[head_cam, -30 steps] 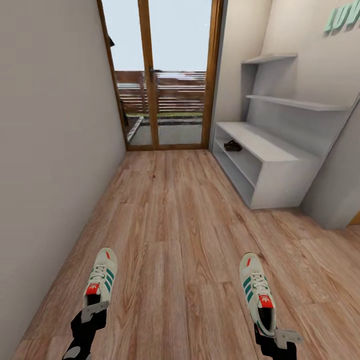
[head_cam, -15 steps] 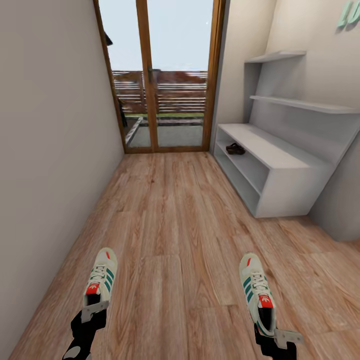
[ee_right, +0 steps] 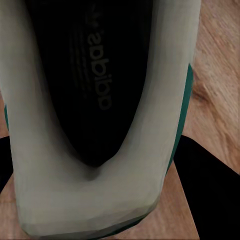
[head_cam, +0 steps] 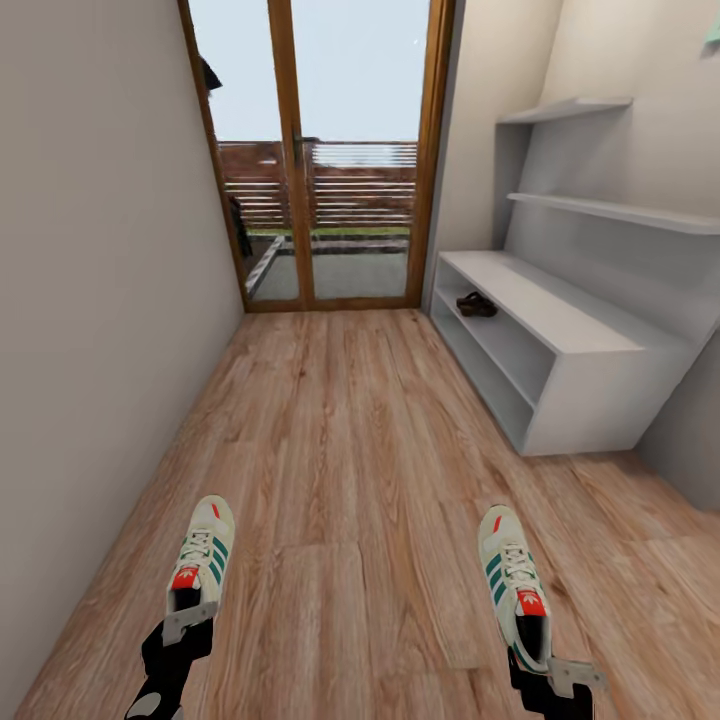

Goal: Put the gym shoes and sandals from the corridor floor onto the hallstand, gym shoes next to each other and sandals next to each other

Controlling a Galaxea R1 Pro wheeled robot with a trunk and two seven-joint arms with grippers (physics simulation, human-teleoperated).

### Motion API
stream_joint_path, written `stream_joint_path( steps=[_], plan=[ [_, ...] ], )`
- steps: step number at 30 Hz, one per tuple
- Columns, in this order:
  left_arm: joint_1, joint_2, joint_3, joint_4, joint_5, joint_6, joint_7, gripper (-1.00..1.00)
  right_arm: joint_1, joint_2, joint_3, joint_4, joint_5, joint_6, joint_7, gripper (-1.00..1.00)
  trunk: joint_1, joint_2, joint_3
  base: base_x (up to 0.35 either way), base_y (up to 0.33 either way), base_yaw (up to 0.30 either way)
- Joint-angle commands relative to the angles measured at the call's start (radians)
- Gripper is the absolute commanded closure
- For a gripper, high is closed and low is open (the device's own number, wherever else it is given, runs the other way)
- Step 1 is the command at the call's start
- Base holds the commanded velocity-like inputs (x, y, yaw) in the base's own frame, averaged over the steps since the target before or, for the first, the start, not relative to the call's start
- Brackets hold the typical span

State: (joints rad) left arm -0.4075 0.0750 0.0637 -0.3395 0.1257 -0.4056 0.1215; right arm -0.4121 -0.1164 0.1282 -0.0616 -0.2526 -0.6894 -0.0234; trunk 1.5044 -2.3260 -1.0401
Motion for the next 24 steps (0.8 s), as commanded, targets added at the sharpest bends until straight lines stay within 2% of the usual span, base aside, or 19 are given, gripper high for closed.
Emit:
stream_joint_path(
  steps=[1,24],
  plan=[
    [-0.001,0.0,-0.002,0.0,0.009,-0.003,0.0,1.0,-0.001,0.0,0.008,0.0,-0.007,-0.002,-0.004,1.0,0.0,0.0,-0.001,0.339,0.0,0.0],
    [-0.001,0.0,-0.002,-0.001,0.008,-0.004,0.0,1.0,-0.001,0.0,0.008,0.0,-0.007,-0.002,-0.004,1.0,0.0,0.0,-0.001,0.339,0.0,0.0]
  ],
)
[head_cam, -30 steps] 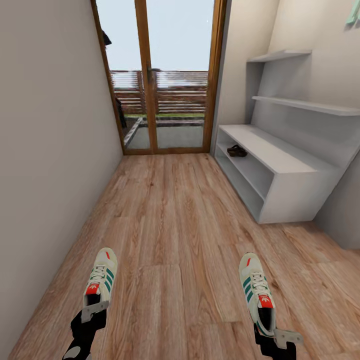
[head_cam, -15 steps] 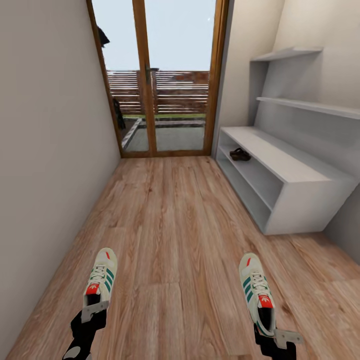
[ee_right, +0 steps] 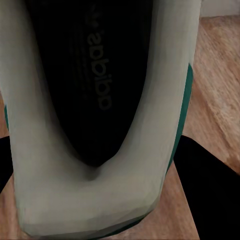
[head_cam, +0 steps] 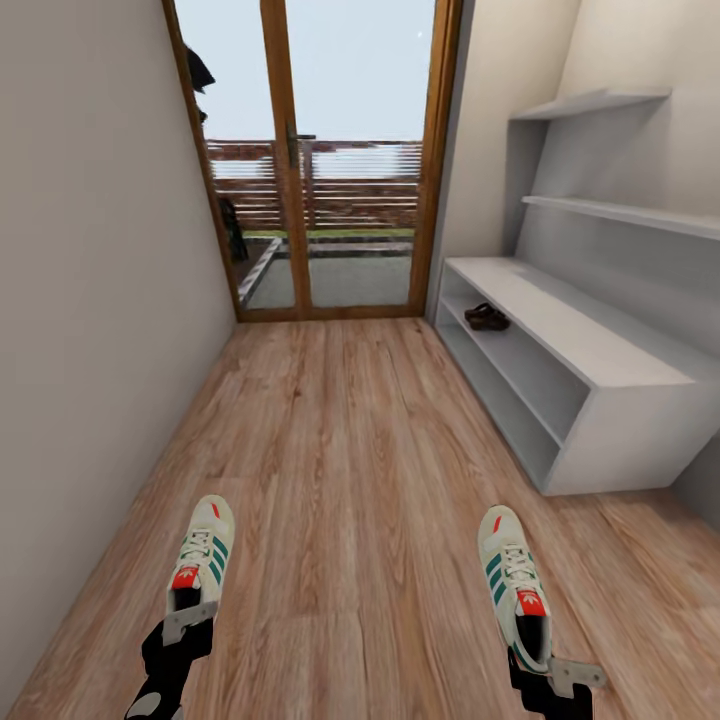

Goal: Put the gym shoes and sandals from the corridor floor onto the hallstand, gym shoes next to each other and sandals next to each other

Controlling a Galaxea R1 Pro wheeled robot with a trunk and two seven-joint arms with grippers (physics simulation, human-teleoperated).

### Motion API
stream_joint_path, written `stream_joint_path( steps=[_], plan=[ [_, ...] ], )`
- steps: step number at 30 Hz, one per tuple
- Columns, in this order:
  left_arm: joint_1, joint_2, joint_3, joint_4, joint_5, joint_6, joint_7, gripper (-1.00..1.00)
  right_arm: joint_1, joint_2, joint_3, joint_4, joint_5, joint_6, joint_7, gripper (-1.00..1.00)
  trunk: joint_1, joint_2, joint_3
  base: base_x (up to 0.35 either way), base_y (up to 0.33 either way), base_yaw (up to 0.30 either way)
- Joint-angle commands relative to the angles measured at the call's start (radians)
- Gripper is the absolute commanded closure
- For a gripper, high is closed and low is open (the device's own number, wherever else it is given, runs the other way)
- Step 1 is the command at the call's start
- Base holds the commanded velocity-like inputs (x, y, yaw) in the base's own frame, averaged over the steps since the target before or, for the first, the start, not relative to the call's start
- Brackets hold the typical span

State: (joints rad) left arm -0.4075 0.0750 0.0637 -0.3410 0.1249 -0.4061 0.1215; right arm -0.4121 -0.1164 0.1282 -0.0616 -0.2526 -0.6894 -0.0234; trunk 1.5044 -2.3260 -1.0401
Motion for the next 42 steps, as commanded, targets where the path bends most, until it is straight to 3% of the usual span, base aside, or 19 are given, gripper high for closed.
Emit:
stream_joint_path(
  steps=[1,22,42],
  plan=[
    [-0.001,0.0,-0.002,0.0,0.009,-0.003,0.0,1.0,-0.001,0.0,0.008,0.0,-0.007,-0.002,-0.004,1.0,0.0,0.0,-0.001,0.339,0.0,0.0],
    [-0.001,0.002,-0.002,-0.001,0.009,-0.003,0.0,1.0,-0.001,0.0,0.008,0.0,-0.007,-0.002,-0.004,1.0,0.0,0.0,-0.001,0.339,0.007,0.0],
    [-0.001,0.002,-0.002,-0.001,0.009,-0.003,0.0,1.0,-0.001,0.0,0.008,0.0,-0.007,-0.002,-0.004,1.0,0.0,0.0,-0.001,0.322,0.146,-0.001]
  ],
)
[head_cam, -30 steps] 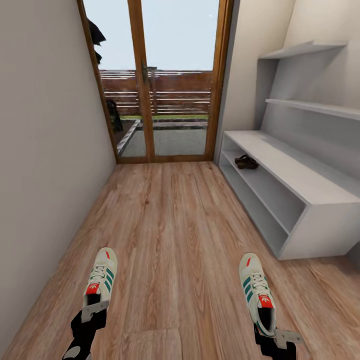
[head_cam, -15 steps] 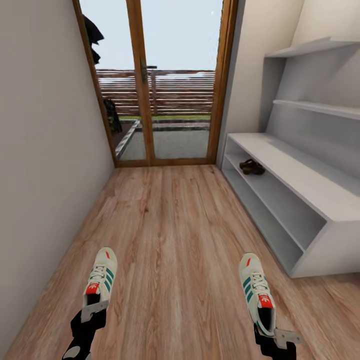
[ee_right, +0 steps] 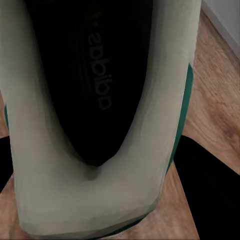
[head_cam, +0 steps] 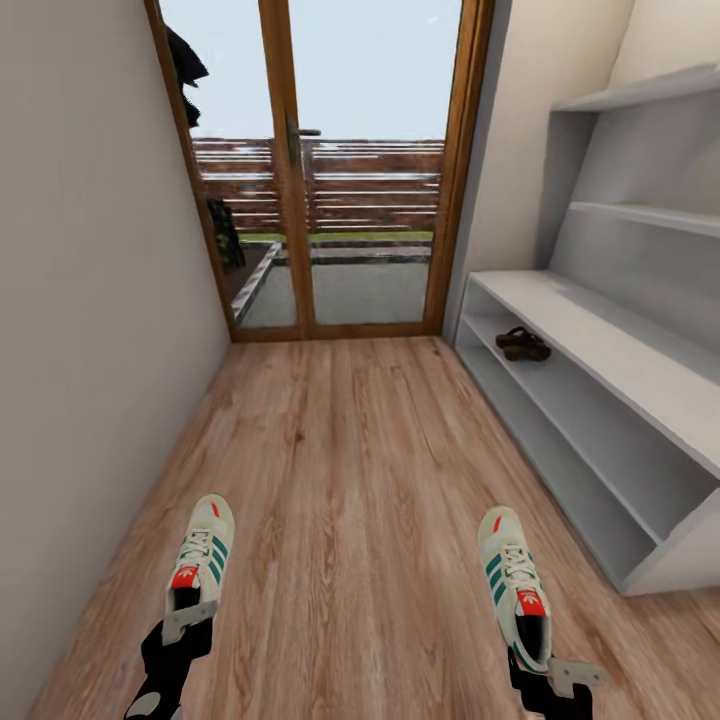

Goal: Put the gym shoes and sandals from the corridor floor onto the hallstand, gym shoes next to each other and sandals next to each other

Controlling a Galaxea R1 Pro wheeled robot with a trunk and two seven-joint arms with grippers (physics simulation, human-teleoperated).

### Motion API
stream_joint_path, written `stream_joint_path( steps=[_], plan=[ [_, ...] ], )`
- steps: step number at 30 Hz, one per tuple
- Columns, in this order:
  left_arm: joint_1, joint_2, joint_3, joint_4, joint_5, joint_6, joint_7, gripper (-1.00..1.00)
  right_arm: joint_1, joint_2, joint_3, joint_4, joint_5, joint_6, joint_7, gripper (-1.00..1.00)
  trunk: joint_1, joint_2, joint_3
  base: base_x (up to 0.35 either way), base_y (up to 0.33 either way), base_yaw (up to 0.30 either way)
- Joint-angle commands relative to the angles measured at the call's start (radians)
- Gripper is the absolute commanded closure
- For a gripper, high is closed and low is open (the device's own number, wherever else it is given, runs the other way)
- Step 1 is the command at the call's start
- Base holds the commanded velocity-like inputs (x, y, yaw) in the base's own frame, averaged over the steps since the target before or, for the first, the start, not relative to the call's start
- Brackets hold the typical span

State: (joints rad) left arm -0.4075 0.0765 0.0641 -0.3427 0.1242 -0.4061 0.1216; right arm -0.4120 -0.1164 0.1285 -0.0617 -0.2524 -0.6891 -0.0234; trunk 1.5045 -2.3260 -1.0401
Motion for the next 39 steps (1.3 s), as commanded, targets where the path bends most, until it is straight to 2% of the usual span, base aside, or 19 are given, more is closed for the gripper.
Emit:
stream_joint_path(
  steps=[1,8,33,39],
  plan=[
    [-0.001,0.0,-0.003,0.001,0.009,-0.003,0.0,1.0,-0.001,0.0,0.008,0.0,-0.007,-0.003,-0.004,1.0,0.0,0.0,-0.001,0.317,0.135,-0.098],
    [-0.001,0.0,-0.003,0.001,0.009,-0.003,0.0,1.0,-0.001,0.0,0.008,0.0,-0.006,-0.003,-0.004,1.0,0.0,0.0,0.0,0.317,0.132,-0.176],
    [-0.001,0.0,-0.003,0.0,0.009,-0.004,0.0,1.0,-0.001,0.0,0.008,0.0,-0.007,-0.003,-0.004,1.0,0.0,0.0,0.001,0.317,0.13,-0.008],
    [-0.001,0.0,-0.003,0.0,0.009,-0.005,0.0,1.0,-0.001,0.0,0.008,0.0,-0.007,-0.003,-0.004,1.0,0.0,0.0,0.003,0.317,0.13,-0.164]
  ],
)
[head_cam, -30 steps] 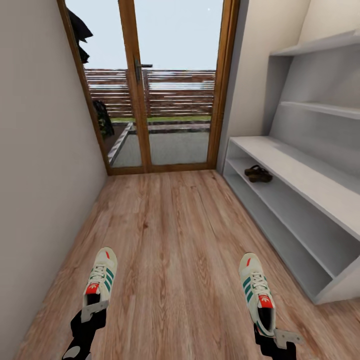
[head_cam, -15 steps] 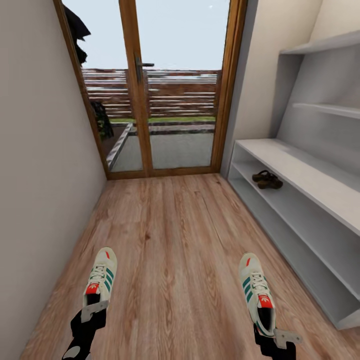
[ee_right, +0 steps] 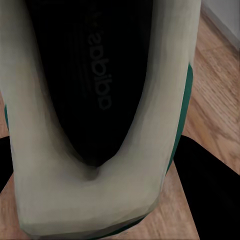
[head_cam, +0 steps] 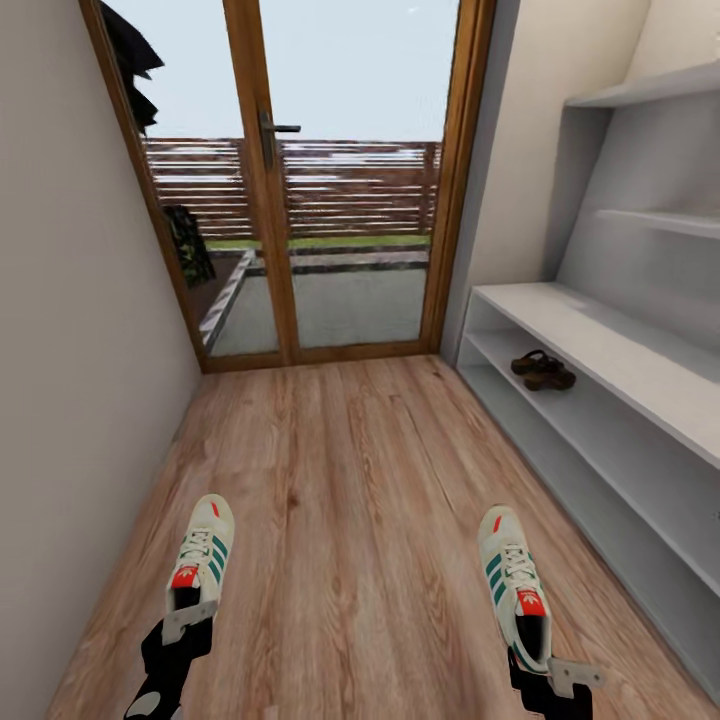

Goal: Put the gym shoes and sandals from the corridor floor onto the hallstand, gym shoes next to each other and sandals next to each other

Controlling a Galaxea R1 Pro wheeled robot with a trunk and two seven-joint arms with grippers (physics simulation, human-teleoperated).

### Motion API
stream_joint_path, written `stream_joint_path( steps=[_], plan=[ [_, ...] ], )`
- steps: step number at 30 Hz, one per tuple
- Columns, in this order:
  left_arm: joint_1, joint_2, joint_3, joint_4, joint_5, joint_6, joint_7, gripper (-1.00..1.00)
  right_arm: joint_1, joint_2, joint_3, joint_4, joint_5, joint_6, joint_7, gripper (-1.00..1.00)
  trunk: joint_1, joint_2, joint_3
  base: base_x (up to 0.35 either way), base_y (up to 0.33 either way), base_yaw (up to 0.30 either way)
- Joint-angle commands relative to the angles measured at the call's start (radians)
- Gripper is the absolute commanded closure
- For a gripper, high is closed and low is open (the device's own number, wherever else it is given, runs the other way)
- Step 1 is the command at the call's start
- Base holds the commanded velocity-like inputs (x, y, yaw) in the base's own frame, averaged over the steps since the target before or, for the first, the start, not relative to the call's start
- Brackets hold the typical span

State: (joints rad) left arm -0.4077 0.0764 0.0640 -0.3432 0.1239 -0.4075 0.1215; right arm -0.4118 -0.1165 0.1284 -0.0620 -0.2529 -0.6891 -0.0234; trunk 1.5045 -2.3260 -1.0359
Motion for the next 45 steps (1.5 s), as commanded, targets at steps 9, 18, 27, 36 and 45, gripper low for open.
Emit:
stream_joint_path(
  steps=[9,18,27,36,45],
  plan=[
    [0.0,0.0,-0.003,0.001,0.01,-0.003,0.0,1.0,-0.001,0.0,0.008,0.001,-0.006,-0.003,-0.004,1.0,0.0,0.0,0.006,0.317,0.13,-0.226],
    [0.0,0.0,-0.003,0.001,0.01,-0.003,0.0,1.0,-0.001,-0.001,0.008,0.001,-0.007,-0.003,-0.004,1.0,0.0,0.0,0.013,0.322,0.117,-0.228],
    [0.0,0.0,-0.003,0.0,0.01,-0.004,0.0,1.0,-0.001,0.0,0.008,0.0,-0.006,-0.003,-0.004,1.0,0.0,0.0,0.016,0.329,0.099,-0.265],
    [0.0,0.0,-0.003,-0.004,0.01,-0.002,-0.001,1.0,-0.001,0.001,0.008,0.0,-0.007,-0.003,-0.005,1.0,0.0,0.0,0.016,0.311,0.154,-0.288],
    [0.0,0.002,-0.003,-0.005,0.01,-0.002,0.0,1.0,-0.001,0.001,0.008,0.0,-0.008,-0.003,-0.006,1.0,0.0,0.0,0.016,0.225,0.196,-0.299]
  ],
)
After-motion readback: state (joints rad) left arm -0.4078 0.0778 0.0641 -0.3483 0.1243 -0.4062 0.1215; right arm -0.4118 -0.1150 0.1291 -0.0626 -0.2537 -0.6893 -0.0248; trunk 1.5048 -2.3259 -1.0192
